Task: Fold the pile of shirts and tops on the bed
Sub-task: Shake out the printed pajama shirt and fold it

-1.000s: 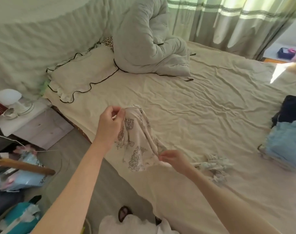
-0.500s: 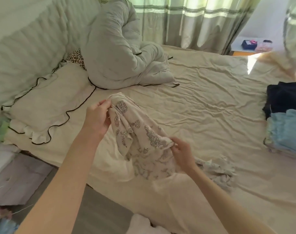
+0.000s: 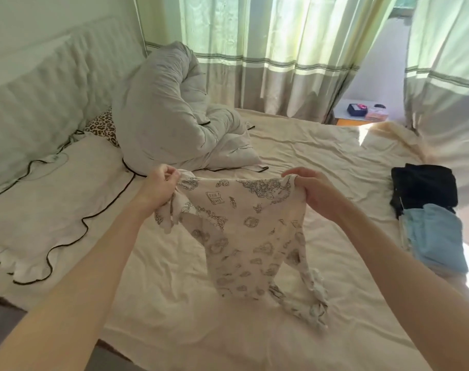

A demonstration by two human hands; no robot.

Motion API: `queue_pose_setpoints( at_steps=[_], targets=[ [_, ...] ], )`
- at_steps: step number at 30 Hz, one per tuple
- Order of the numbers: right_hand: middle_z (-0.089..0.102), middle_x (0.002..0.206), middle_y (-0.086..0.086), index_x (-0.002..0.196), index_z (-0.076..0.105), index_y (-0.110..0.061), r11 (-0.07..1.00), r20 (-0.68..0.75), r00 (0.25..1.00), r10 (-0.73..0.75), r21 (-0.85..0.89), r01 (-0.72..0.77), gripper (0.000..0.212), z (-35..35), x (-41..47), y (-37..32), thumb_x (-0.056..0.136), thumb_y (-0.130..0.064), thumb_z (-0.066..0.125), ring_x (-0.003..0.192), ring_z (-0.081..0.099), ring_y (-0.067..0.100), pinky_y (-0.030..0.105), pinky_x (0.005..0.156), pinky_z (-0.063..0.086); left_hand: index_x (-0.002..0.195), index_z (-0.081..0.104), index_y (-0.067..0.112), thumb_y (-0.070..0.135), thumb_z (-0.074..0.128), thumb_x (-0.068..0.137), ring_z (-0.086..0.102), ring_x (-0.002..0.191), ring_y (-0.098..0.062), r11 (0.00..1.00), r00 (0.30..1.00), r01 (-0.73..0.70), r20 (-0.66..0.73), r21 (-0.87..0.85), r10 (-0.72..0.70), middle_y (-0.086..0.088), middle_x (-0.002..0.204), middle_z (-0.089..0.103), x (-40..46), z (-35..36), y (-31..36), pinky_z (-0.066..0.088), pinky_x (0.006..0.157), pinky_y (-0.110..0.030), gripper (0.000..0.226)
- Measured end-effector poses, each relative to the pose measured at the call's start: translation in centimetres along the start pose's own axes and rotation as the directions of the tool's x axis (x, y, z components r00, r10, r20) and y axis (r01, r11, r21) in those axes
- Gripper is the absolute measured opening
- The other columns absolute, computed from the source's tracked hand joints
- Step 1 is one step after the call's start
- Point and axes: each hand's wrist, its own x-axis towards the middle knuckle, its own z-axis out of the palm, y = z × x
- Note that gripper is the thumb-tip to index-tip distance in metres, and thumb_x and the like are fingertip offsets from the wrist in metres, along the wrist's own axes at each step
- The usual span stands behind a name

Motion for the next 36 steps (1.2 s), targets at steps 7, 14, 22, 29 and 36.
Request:
queue_pose_setpoints(
  at_steps=[7, 14, 22, 29, 36],
  targets=[
    [0.072, 0.088, 0.01, 0.089, 0.072, -0.008, 0.998, -0.04, 0.998, -0.042, 0.045, 0.044, 0.031, -4.2, 1.0, -2.6, 0.066, -0.028, 0.075, 0.078, 0.067, 0.021, 0.029, 0.069, 0.055, 0.092, 0.057, 0.017, 0.037, 0.059, 0.089, 0.051, 0.067, -0.017, 0.997, 0.996, -0.078, 0.048, 0.011, 0.078, -0.002, 0.073, 0.056, 0.9, -1.3, 1.4, 0.038, 0.057, -0.027, 0.02],
    [0.07, 0.086, 0.012, 0.082, 0.071, -0.009, 0.998, -0.156, 0.986, -0.062, 0.005, 0.063, 0.031, -4.6, 1.6, -4.7, 0.075, -0.039, 0.073, 0.075, 0.067, 0.023, 0.033, 0.067, 0.054, 0.101, 0.059, 0.018, 0.034, 0.059, 0.09, 0.051, 0.068, -0.009, 0.959, 0.986, -0.151, 0.112, 0.24, 0.127, -0.002, 0.086, 0.057, 0.4, 0.3, 3.5, 0.037, 0.058, -0.023, 0.019],
    [0.069, 0.069, 0.007, 0.069, 0.069, -0.008, 0.986, -0.027, 1.0, 0.006, -0.168, -0.01, 0.014, 1.6, 1.9, -7.6, 0.08, -0.016, 0.073, 0.064, 0.066, 0.018, 0.028, 0.064, 0.057, 0.119, 0.045, 0.021, 0.03, 0.071, 0.08, 0.051, 0.084, 0.004, 0.93, 0.904, -0.324, 0.232, -0.176, 0.359, 0.02, 0.094, 0.051, -3.4, 9.7, 10.6, 0.039, 0.069, -0.008, 0.047],
    [0.064, 0.065, 0.004, 0.081, 0.072, -0.007, 0.959, -0.15, 0.983, -0.104, -0.276, 0.059, 0.011, -1.4, 1.3, -8.6, 0.083, -0.018, 0.07, 0.055, 0.058, 0.012, 0.021, 0.052, 0.05, 0.085, 0.061, -0.001, 0.005, 0.05, 0.083, 0.053, 0.069, -0.027, 0.915, 0.913, -0.395, 0.15, 0.086, 0.38, -0.015, 0.072, 0.06, -0.9, 8.6, 10.7, 0.038, 0.056, -0.028, 0.012],
    [0.061, 0.054, -0.004, 0.061, 0.066, -0.015, 0.931, -0.198, 0.968, -0.154, -0.358, 0.075, 0.021, -4.5, 1.9, -7.9, 0.08, -0.018, 0.074, 0.052, 0.055, 0.01, 0.022, 0.055, 0.045, 0.074, 0.055, 0.007, 0.009, 0.043, 0.095, 0.05, 0.071, -0.023, 0.904, 0.898, -0.418, 0.195, 0.095, 0.395, -0.001, 0.063, 0.05, 1.2, 5.8, 11.3, 0.036, 0.063, -0.029, 0.024]
  ],
)
